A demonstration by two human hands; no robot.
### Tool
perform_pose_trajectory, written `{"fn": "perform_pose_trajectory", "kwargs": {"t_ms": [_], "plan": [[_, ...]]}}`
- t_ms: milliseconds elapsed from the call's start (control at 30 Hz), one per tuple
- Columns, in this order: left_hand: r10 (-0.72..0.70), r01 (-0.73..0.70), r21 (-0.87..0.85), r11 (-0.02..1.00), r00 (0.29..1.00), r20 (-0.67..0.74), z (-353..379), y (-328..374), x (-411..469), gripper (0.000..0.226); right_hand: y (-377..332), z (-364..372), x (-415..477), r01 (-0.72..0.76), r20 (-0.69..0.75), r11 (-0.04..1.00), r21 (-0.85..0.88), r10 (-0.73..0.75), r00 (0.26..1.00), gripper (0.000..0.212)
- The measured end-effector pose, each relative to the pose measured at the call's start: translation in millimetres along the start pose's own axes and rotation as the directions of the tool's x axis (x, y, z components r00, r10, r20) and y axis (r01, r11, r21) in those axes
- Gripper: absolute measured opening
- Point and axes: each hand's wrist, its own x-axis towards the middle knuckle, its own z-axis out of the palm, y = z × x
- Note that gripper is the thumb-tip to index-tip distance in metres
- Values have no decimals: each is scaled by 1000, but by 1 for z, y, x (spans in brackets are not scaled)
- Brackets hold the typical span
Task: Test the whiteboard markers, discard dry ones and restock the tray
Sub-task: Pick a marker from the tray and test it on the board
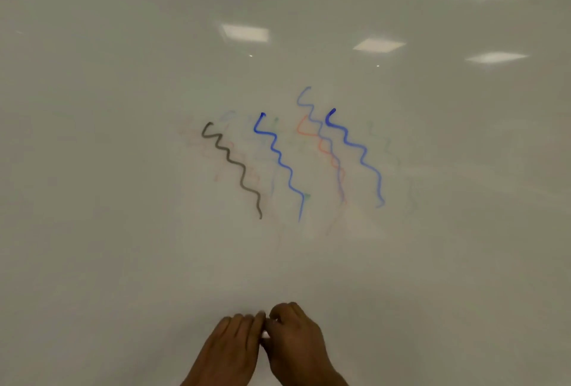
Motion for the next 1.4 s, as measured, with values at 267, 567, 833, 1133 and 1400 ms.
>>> {"fn": "perform_pose_trajectory", "kwargs": {"t_ms": [267, 567, 833, 1133, 1400], "plan": [[183, -156, 139, 978, 961, -207, -95, -41, 83, 40, -2, -107, 61, 54, -271, 972, 227, 10, 962, 36], [235, -184, 221, 958, 944, -233, -156, -52, 121, 25, -5, -155, 91, 305, -561, 948, 90, -205, 802, 28], [254, -246, 65, 967, 929, -268, -180, -64, 129, 36, -10, -188, 88, 248, -460, 944, 218, -125, 879, 21], [196, -218, -14, 976, 900, -388, -190, -58, 143, 32, -22, -191, 100, 133, -151, 87, 987, 241, 959, 44], [-320, 280, -179, 943, 910, -263, -199, -82, 128, 70, -20, -185, 121, 337, -505, 401, 852, 461, 730, 6]]}}
